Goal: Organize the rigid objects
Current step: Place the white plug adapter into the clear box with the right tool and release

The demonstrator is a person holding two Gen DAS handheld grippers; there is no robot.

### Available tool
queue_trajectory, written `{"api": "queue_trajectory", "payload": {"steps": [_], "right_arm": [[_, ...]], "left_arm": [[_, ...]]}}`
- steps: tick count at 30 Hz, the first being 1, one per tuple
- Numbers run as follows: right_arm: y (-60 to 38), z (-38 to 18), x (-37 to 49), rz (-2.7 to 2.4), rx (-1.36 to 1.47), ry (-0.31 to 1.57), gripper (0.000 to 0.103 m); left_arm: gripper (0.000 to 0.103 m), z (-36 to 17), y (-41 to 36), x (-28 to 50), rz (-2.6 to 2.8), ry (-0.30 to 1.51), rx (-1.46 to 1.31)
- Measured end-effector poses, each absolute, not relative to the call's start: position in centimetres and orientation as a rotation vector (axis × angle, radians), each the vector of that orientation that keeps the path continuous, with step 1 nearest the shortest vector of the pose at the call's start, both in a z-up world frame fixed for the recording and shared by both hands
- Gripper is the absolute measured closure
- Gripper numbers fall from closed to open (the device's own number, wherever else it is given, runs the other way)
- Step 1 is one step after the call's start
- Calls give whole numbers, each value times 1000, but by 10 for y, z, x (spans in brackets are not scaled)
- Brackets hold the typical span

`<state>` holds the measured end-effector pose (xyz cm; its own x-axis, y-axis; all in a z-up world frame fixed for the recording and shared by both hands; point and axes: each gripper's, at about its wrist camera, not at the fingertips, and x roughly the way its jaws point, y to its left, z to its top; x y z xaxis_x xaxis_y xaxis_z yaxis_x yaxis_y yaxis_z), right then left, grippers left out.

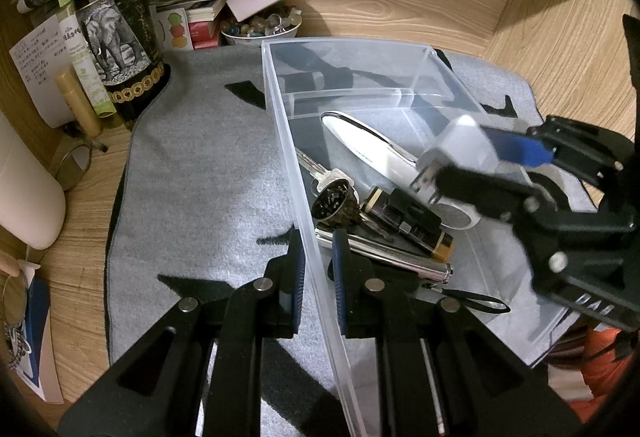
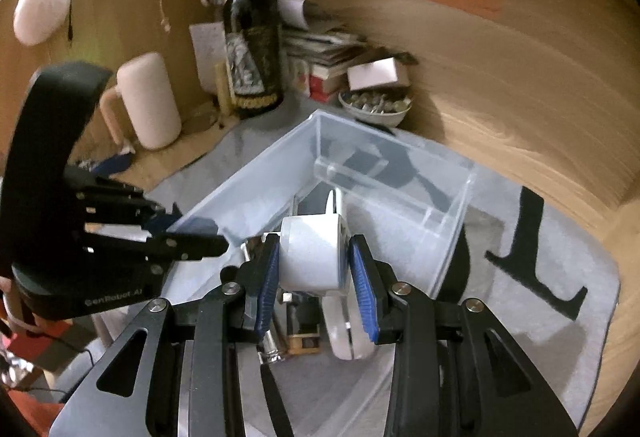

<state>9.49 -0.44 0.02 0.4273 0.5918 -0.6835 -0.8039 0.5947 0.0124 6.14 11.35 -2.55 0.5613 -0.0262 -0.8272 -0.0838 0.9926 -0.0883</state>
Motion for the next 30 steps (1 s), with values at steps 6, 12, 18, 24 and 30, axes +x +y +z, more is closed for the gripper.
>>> {"api": "queue_trajectory", "payload": {"steps": [6, 12, 18, 24, 30], "right_arm": [[2, -9, 97, 892, -368, 753, 71], [-3, -5, 95, 885, -353, 749, 61], [-11, 5, 94, 871, -324, 733, 60], [-21, 9, 88, 855, -300, 720, 54], [-32, 13, 78, 836, -275, 693, 39]], "left_arm": [[90, -26, 113, 62, 32, 975, -126], [90, -25, 112, 63, 30, 977, -127], [90, -25, 114, 63, 27, 978, -126], [90, -17, 110, 57, 23, 956, -104], [71, -2, 103, 43, 47, 892, -53]]}}
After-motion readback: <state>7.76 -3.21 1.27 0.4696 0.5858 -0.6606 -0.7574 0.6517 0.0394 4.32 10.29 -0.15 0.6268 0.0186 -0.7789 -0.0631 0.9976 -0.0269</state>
